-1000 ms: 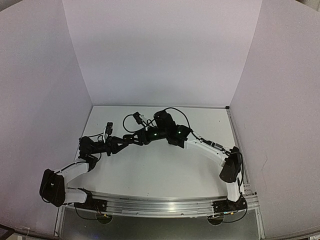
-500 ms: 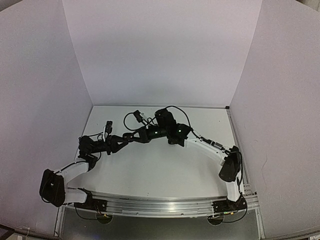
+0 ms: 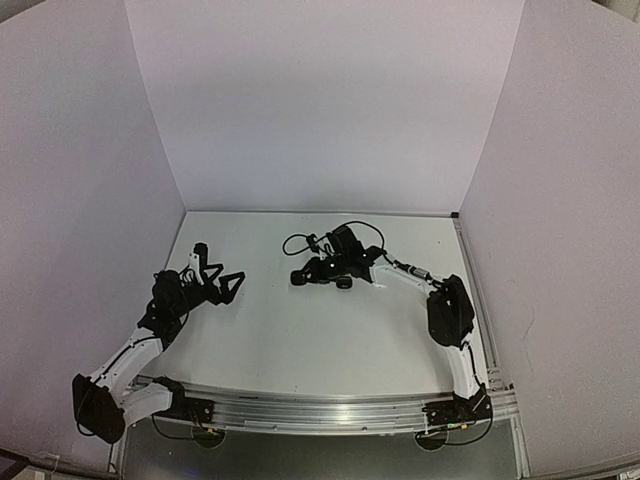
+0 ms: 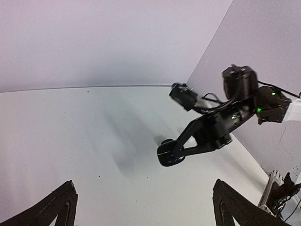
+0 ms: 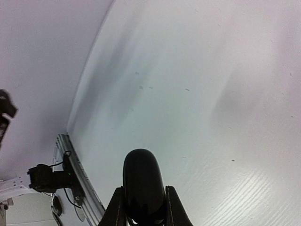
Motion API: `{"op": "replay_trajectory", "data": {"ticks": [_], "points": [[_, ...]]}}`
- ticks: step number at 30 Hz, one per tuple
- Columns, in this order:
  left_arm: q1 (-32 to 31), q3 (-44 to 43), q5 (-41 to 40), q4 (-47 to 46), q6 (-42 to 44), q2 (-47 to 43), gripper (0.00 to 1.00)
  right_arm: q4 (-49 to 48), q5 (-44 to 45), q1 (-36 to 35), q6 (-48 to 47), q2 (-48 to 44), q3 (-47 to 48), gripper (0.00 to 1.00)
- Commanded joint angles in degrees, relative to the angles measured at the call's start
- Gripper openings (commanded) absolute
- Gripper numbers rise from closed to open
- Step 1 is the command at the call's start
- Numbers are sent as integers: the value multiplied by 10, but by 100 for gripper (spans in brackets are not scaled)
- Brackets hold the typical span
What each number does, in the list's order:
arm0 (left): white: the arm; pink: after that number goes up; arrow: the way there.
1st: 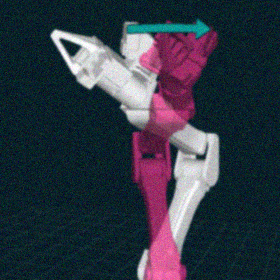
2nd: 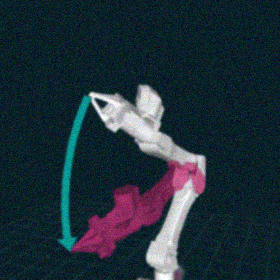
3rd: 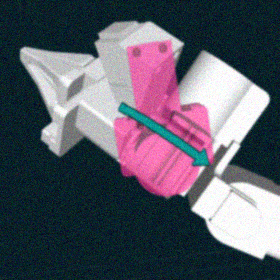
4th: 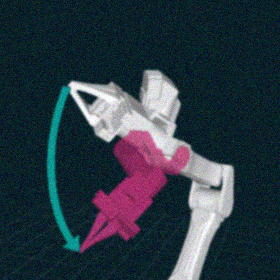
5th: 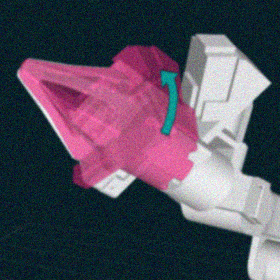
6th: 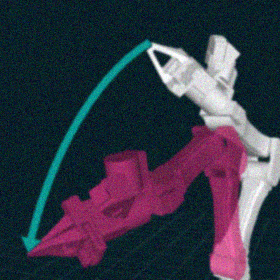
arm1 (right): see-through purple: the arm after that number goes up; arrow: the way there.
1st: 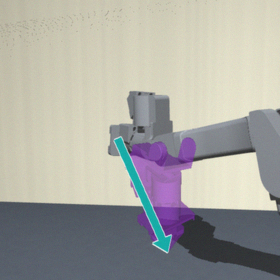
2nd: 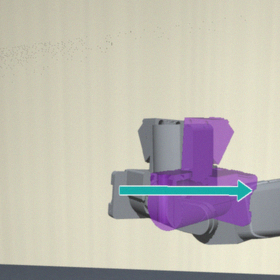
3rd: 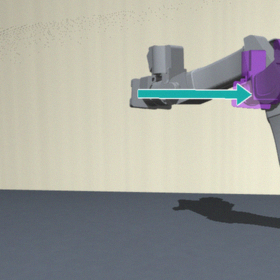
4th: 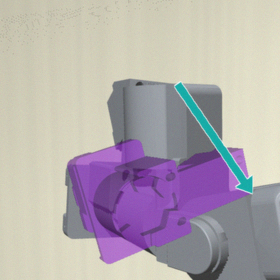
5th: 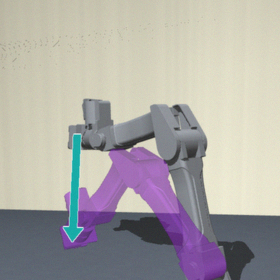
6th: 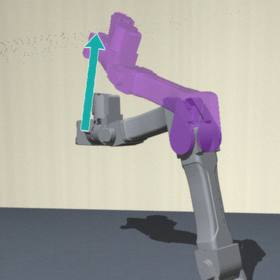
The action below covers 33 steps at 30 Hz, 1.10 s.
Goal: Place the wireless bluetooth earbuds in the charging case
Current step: Place the charging case with the earbuds at the center of the board.
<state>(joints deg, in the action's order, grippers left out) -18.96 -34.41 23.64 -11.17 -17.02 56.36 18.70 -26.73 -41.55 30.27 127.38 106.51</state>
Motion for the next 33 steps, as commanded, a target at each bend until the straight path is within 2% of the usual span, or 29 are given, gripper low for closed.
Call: {"op": "replay_trajectory", "data": {"ticks": [1,8,22,29,33], "points": [[0,2,-33,56,20,-12,100,54,-30,18,-17,86,79,0],[1,8,-28,64,19,-15,100,76,-37,42,-22,162,140,0],[1,4,-31,43,30,3,100,88,-53,59,10,240,207,1],[1,5,-33,49,30,1,100,100,-21,60,-8,232,207,36],[0,6,-32,47,29,2,100,109,4,61,-37,217,210,46]]}}
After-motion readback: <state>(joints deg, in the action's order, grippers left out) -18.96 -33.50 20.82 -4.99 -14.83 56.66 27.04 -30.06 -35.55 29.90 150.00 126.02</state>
